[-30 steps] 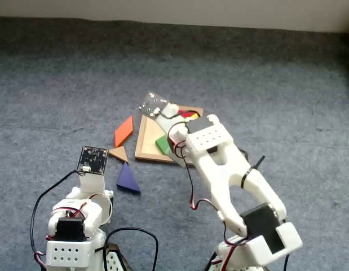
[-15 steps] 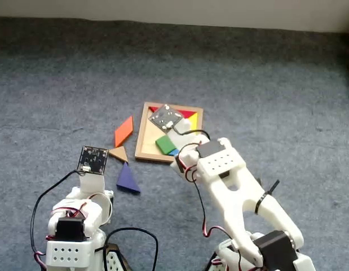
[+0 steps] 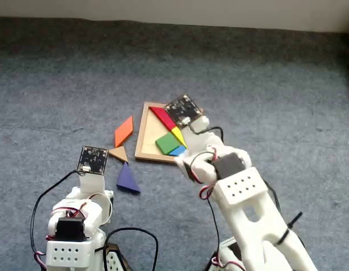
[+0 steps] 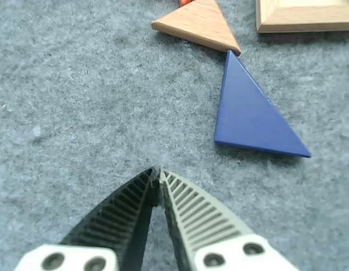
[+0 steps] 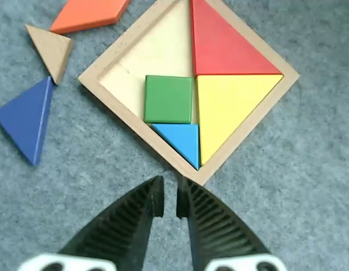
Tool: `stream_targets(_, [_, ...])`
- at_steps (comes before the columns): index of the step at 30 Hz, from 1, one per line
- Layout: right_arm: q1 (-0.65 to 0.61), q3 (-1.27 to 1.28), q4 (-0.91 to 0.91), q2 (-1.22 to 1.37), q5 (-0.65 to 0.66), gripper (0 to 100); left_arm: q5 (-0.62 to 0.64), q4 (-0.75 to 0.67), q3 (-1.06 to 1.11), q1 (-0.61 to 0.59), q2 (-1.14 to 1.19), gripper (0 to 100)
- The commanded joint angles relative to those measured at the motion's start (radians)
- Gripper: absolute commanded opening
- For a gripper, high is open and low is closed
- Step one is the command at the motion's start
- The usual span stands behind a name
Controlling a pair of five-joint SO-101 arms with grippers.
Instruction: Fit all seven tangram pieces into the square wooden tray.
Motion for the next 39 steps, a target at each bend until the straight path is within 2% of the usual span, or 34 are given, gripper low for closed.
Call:
stream_targets(1, [0.039, 0.074, 0.021, -0.223, -0.012, 5.2, 0.008, 0.003, 0.019, -0.012, -0.030, 1])
stream_targets(11, [0.044, 0.409, 0.022, -0.582, -0.014, 5.2, 0.008, 0.003, 0.019, -0.012, -0.030, 1])
stream_targets(17, [0.067, 0.582, 0.022, -0.757, -0.170, 5.3, 0.008, 0.003, 0.019, -0.012, -0.030, 1])
stream_targets(25, [0.174, 0.739, 0.022, -0.938, -0.161, 5.5, 0.009, 0.003, 0.019, -0.005, -0.030, 1])
stream_targets(31, [0.191, 0.901, 0.025, -1.092, -0.161, 5.5, -0.005, 0.005, -0.024, 0.004, -0.030, 1])
stream_targets(34, [0.209, 0.929, 0.065, -1.110, -0.161, 5.5, -0.153, 0.005, -0.125, -0.024, -0.030, 1])
stream_targets(39, [0.213, 0.937, 0.084, -1.104, -0.161, 5.6, -0.456, 0.000, -0.280, -0.145, -0.030, 1])
